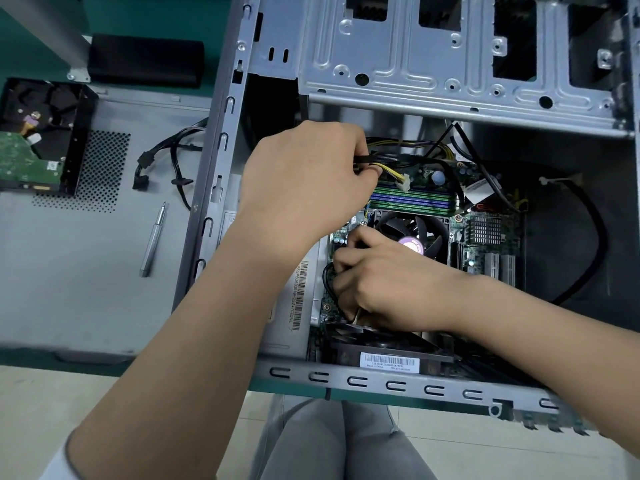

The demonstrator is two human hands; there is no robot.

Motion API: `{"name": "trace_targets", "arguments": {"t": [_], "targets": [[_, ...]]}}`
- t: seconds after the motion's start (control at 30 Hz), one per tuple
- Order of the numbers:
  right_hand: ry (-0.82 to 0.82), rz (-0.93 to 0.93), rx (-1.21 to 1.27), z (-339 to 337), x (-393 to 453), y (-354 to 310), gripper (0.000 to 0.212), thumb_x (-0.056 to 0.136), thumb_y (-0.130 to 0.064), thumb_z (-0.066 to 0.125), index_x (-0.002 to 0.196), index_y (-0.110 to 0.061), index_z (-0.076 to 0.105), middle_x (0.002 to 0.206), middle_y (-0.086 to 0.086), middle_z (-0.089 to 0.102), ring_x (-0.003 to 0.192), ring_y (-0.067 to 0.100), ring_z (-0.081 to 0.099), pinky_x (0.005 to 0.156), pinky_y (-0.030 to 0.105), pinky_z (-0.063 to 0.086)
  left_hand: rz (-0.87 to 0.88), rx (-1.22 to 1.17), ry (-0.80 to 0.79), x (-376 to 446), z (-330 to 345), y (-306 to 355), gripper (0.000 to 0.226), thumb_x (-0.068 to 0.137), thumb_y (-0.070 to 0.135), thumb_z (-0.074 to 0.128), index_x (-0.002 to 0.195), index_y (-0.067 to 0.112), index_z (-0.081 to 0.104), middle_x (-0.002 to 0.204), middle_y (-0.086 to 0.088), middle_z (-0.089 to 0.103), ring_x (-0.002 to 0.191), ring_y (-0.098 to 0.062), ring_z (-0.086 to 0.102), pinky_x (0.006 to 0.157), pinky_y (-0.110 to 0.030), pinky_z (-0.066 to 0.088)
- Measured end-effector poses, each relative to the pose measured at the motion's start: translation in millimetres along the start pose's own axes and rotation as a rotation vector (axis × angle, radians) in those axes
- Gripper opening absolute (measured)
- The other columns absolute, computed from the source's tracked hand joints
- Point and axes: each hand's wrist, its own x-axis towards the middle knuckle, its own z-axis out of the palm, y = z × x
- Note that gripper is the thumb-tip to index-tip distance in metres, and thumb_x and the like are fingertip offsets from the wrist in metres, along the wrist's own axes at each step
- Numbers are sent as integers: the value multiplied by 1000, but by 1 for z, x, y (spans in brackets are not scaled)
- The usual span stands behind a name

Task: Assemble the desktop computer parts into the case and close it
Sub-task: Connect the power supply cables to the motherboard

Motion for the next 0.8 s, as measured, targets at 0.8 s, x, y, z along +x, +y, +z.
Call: {"name": "trace_targets", "arguments": {"t": [0.8], "targets": [[-15,19,-119,5,2,-6,24,89,-18,51,69,-25,39,82,-8,58,98,19,40,90,39,29,-3,-3,-4,0,-1,1,18,86,49,52,91,34,61,75,12,62,74,-14,58,53,-24,31]]}}
